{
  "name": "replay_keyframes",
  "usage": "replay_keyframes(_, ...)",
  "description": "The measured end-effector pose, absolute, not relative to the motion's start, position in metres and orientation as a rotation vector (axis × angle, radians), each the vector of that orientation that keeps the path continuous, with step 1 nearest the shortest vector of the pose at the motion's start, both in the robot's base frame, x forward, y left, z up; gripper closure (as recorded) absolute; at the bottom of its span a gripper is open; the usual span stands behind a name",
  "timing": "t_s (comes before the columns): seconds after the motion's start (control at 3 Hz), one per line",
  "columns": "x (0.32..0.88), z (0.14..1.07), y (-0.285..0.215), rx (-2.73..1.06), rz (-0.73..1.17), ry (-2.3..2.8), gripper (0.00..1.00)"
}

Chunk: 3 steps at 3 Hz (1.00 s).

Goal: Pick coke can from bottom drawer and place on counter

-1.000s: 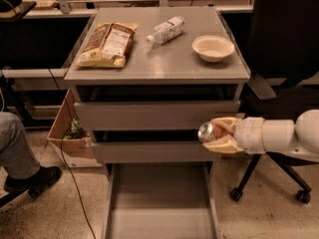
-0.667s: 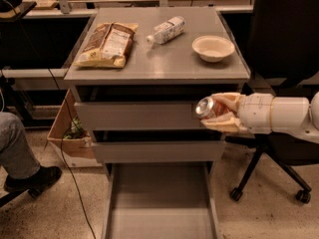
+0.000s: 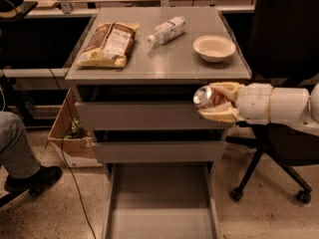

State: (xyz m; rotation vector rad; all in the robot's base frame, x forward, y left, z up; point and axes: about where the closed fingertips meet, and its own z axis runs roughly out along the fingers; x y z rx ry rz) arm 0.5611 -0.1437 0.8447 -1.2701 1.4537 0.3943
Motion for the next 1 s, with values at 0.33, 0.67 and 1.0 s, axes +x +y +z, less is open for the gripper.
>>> replay_keyframes(0.33,0.592,0.889,-0.126,-1.271,0.351,1.389,1.0)
replay_keyframes(0.67,0.645,0.936,-0.094,-1.265,0.31,1.331,1.0)
replay_keyframes(1.0,0.674,0.954,-0.074,-1.25,0.305,1.311,1.0)
